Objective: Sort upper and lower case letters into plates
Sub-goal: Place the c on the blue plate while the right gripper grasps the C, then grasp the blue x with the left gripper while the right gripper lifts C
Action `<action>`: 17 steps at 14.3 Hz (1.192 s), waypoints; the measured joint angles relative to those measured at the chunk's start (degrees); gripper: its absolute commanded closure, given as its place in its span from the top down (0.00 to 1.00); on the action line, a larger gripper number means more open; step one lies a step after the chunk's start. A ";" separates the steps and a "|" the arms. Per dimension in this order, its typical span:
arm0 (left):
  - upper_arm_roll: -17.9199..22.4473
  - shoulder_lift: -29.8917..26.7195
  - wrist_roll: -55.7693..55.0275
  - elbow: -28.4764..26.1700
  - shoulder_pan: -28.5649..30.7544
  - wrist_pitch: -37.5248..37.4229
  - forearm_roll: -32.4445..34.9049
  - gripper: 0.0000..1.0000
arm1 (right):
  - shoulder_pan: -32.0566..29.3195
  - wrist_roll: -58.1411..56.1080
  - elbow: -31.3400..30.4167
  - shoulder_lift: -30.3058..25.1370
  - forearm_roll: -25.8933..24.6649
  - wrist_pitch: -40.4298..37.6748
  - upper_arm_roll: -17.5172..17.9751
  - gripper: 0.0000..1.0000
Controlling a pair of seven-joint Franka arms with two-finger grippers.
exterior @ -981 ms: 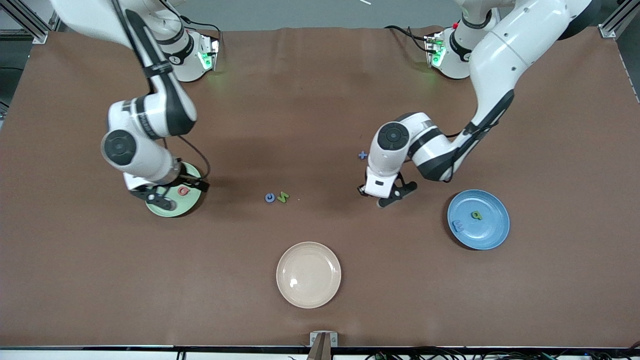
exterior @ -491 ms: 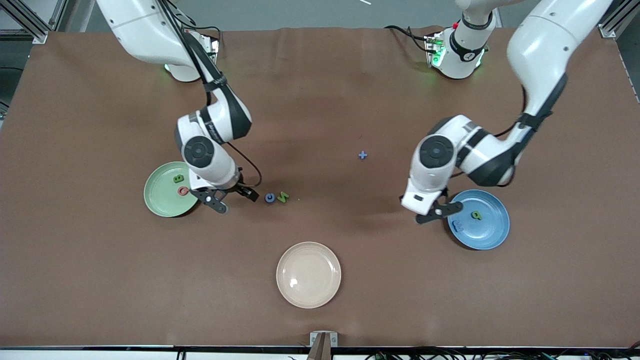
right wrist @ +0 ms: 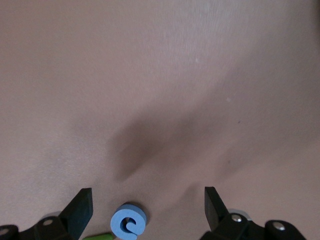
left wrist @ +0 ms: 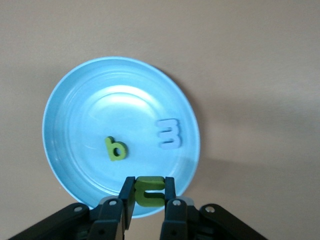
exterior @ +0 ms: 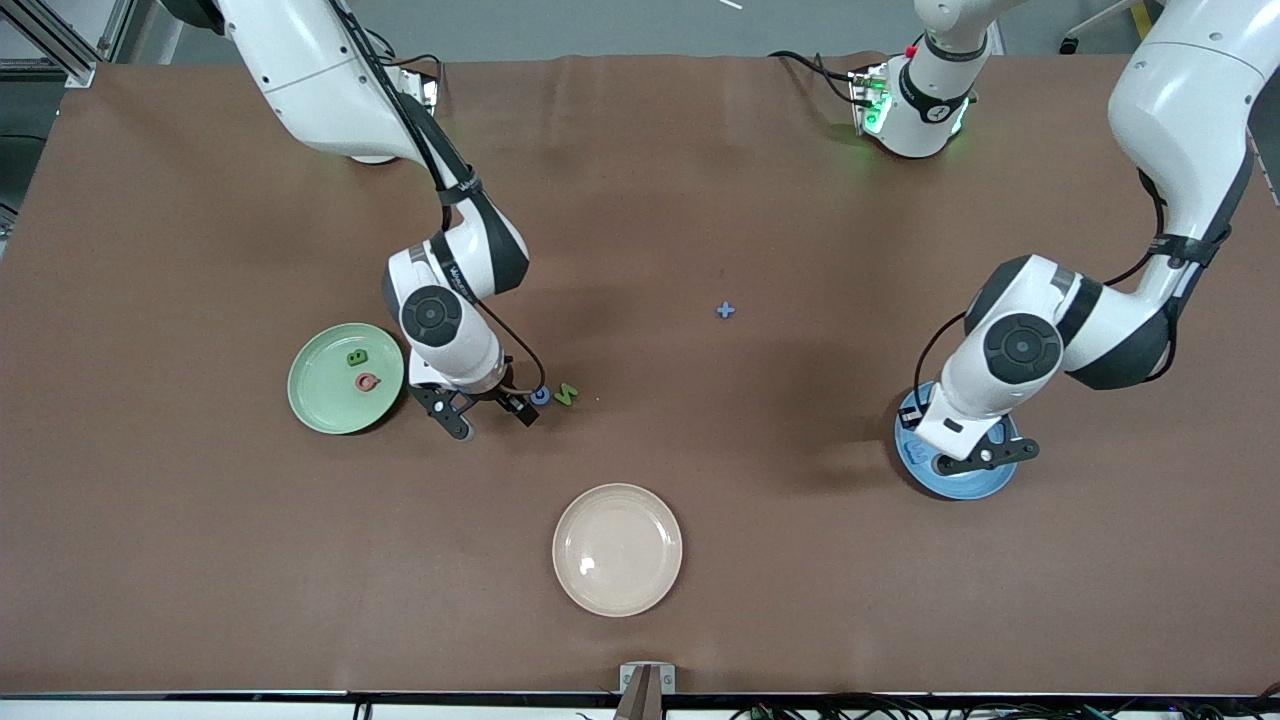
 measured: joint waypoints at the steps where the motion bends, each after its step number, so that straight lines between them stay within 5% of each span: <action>1: 0.00 0.37 0.80 -0.11 0.50 0.00 0.00 0.84 | 0.57 1.63 0.00 0.73 0.00 0.69 0.01 0.97; 2: 0.00 0.73 1.41 -0.14 0.84 0.00 0.00 0.99 | 1.02 2.99 0.02 1.23 0.00 1.03 0.01 0.96; 9: -1.47 1.19 3.27 -0.15 1.21 -1.65 0.00 1.00 | 1.44 7.43 1.66 1.78 0.04 1.04 -0.06 0.77; 13: -7.44 1.06 0.08 0.60 0.93 -8.67 -1.17 1.00 | 1.60 9.33 2.76 1.97 0.08 0.72 0.01 0.69; 17: -13.05 1.07 -13.28 -3.24 0.52 -7.58 -2.55 0.99 | 2.84 11.56 2.91 2.34 0.08 0.62 0.05 0.69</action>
